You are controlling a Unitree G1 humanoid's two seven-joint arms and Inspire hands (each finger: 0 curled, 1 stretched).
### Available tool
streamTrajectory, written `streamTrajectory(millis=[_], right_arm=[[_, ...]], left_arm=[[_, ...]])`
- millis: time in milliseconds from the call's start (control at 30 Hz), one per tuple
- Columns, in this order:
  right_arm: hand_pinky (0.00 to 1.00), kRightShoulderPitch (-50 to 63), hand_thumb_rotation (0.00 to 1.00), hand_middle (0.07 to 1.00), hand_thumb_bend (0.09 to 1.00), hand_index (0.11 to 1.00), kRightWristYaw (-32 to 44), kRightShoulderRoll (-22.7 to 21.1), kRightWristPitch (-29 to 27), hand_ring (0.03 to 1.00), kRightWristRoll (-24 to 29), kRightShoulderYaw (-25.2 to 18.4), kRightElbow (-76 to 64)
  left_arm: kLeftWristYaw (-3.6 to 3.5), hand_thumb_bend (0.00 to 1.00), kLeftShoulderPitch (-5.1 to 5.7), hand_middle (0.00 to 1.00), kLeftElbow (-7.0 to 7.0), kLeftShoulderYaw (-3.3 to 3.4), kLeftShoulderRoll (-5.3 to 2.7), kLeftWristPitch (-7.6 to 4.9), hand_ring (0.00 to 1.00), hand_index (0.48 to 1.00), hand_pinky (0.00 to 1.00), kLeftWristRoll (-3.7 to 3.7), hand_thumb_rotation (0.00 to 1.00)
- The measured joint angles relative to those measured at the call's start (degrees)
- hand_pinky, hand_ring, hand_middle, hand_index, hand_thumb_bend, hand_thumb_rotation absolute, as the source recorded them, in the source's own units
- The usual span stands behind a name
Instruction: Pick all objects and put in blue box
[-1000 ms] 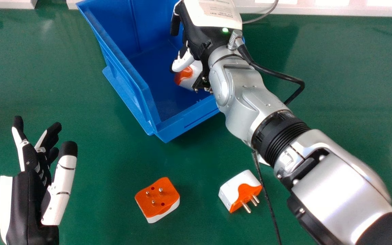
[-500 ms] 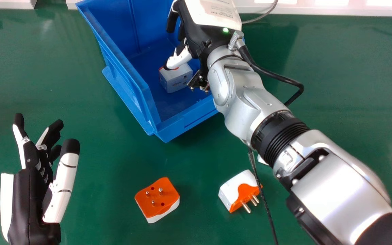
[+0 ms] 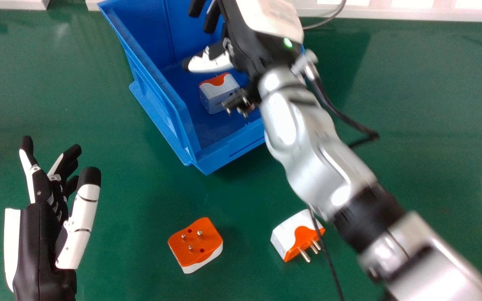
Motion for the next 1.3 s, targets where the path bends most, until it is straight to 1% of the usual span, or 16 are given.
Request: streamTrajectory(millis=[33,100,133,200,233,300,367,433,567,633,667,800,900,1100,1167,1300], right_arm=[[0.32,2.53,0.0,0.481,0.507,0.527,1.15,-0.82,1.04,0.416,-0.36,0.0,-3.57],[0.37,7.74,0.11,0.56,0.496,0.504,3.42,-2.96,2.81,0.472,-1.19,-0.04,-10.71],[0.36,10.26,0.21,0.573,0.483,0.568,4.39,-4.1,3.37,0.466,-1.74,-0.14,-14.02],[0.4,15.29,0.41,0.647,0.493,0.677,6.19,-6.6,3.96,0.517,-2.55,-0.76,-20.87],[0.42,17.58,0.44,0.679,0.515,0.699,7.0,-7.82,4.0,0.546,-2.78,-1.32,-24.06],[0.5,21.94,0.49,0.746,0.559,0.747,8.8,-10.72,3.99,0.632,-4.17,-2.96,-30.82],[0.57,25.11,0.51,0.797,0.58,0.796,10.1,-13.25,3.4,0.704,-4.82,-4.95,-36.04],[0.6,27.84,0.51,0.817,0.569,0.821,10.57,-15.06,2.24,0.736,-4.86,-7.03,-39.15],[0.6,33.94,0.52,0.816,0.551,0.817,10.73,-17.36,-0.9,0.745,-4.3,-10.9,-41.83],[0.6,36.98,0.46,0.815,0.547,0.816,10.72,-18.14,-2.69,0.744,-3.51,-13.01,-42.26],[0.6,38.2,0.45,0.811,0.548,0.812,10.68,-18.47,-3.55,0.742,-3.34,-13.92,-42.25],[0.59,41.74,0.48,0.797,0.539,0.8,9.25,-19.73,-7.2,0.738,-3.42,-16.63,-40.9],[0.59,43.41,0.49,0.788,0.533,0.789,8.33,-20.35,-9.46,0.737,-3.71,-17.61,-38.49],[0.6,44.86,0.4,0.783,0.528,0.779,5.8,-20.55,-13.4,0.742,-3.99,-17.91,-31.84],[0.61,44.88,0.39,0.782,0.53,0.777,5.24,-20.67,-14.48,0.742,-4.05,-17.91,-29.12],[0.63,44.64,0.41,0.793,0.521,0.789,4.42,-21.3,-16.24,0.759,-4.33,-17.8,-24.22]], left_arm=[[-0.08,0.56,-0.14,0.9,0.08,0.0,0.04,0.0,0.92,0.904,0.89,0.0,0.75],[-0.21,0.56,-0.3,0.9,0.28,0.01,0.14,0.0,0.92,0.906,0.89,0.0,0.76],[-0.25,0.56,-0.38,0.9,0.47,0.04,0.19,-0.01,0.92,0.905,0.88,-0.01,0.76],[-0.67,0.56,-0.91,0.9,1.17,0.02,0.42,-0.05,0.92,0.906,0.88,0.04,0.77],[-0.85,0.57,-1.2,0.9,1.58,0.02,0.65,-0.07,0.92,0.904,0.89,0.03,0.76],[-1.15,0.6,-1.66,0.9,2.18,0.01,1.2,-0.12,0.91,0.901,0.89,0.01,0.76],[-1.25,0.6,-2.29,0.9,2.63,0.0,1.45,-0.43,0.92,0.899,0.9,-0.09,0.76],[-1.29,0.61,-2.85,0.9,2.91,-0.05,1.51,-0.73,0.92,0.896,0.9,-0.2,0.75],[-1.44,0.61,-3.01,0.9,3.04,-0.13,1.53,-0.73,0.92,0.899,0.91,-0.43,0.75],[-1.64,0.62,-2.98,0.9,3.17,-0.13,1.55,-0.74,0.92,0.899,0.9,-0.48,0.75],[-1.73,0.62,-3.01,0.9,3.3,-0.11,1.58,-0.75,0.92,0.899,0.91,-0.47,0.75],[-1.83,0.61,-3.39,0.9,3.71,0.01,1.68,-0.75,0.92,0.895,0.91,-0.47,0.75],[-1.81,0.6,-3.79,0.9,3.84,0.11,1.82,-0.77,0.91,0.898,0.88,-0.44,0.76],[-1.92,0.62,-4.47,0.89,4.4,0.25,2.24,-0.77,0.91,0.895,0.87,-0.63,0.75],[-1.93,0.61,-4.67,0.89,4.42,0.47,2.32,-0.78,0.91,0.896,0.87,-0.85,0.75],[-1.93,0.61,-4.78,0.89,4.46,0.73,2.55,-0.77,0.9,0.894,0.87,-0.94,0.75]])
